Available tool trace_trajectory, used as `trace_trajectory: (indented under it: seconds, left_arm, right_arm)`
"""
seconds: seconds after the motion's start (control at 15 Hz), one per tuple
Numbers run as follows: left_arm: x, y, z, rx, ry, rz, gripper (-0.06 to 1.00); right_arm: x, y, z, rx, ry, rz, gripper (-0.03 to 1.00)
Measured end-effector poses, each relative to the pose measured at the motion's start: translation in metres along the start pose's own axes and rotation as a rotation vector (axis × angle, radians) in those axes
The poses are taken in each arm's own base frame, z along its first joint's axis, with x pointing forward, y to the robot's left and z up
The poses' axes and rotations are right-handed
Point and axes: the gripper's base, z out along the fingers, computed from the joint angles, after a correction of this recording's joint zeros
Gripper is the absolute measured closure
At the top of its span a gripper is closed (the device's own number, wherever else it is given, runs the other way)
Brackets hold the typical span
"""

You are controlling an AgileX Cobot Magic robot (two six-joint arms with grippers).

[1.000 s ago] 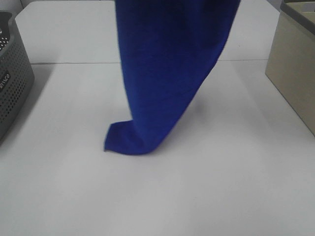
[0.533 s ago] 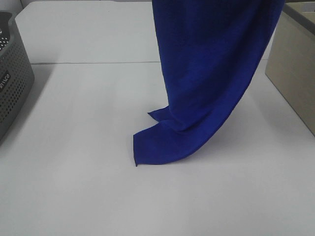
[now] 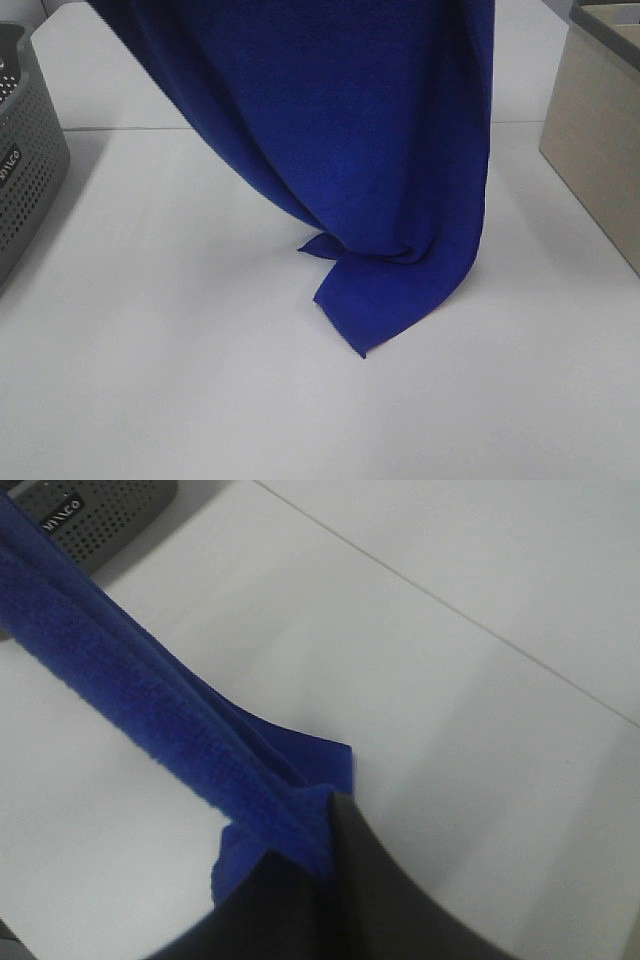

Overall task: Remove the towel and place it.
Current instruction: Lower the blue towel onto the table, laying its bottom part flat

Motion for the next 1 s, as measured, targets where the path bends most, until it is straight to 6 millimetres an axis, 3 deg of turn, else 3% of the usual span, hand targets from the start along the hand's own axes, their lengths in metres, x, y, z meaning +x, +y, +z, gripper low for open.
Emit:
trace_trajectory:
  seconds: [0.2,0.33,0.47,0.53,0.67,0.8,1.0]
  left_arm:
    - [0.010,0.002,-0.001,-0.021,0.115,-0.013,0.94]
    - [0.007,0.004,0.003,-0.035,0.086,-0.007,0.94]
    - [0.000,0.013,0.020,-0.057,0.040,-0.025,0.94]
    - [-0.003,0.021,0.039,-0.075,0.026,-0.059,0.94]
    - [-0.003,0.026,0.063,-0.081,0.034,-0.083,0.94]
    - [0.000,0.024,0.054,-0.065,0.080,-0.100,0.94]
    - [0.008,0.025,0.018,-0.067,0.199,-0.108,0.94]
  right_arm:
    - [0.013,0.002,0.023,-0.077,0.078,0.075,0.97]
    - [0.022,-0.002,0.040,-0.071,0.139,0.074,0.97]
    - [0.017,-0.010,0.054,-0.008,0.108,0.051,0.97]
    - [0.010,-0.017,0.062,0.055,0.046,0.031,0.97]
    - [0.000,-0.023,0.064,0.110,-0.027,0.008,0.97]
    - [-0.001,-0.017,0.052,0.067,0.005,0.011,0.97]
    - [0.005,0.003,0.034,-0.094,0.060,0.030,0.97]
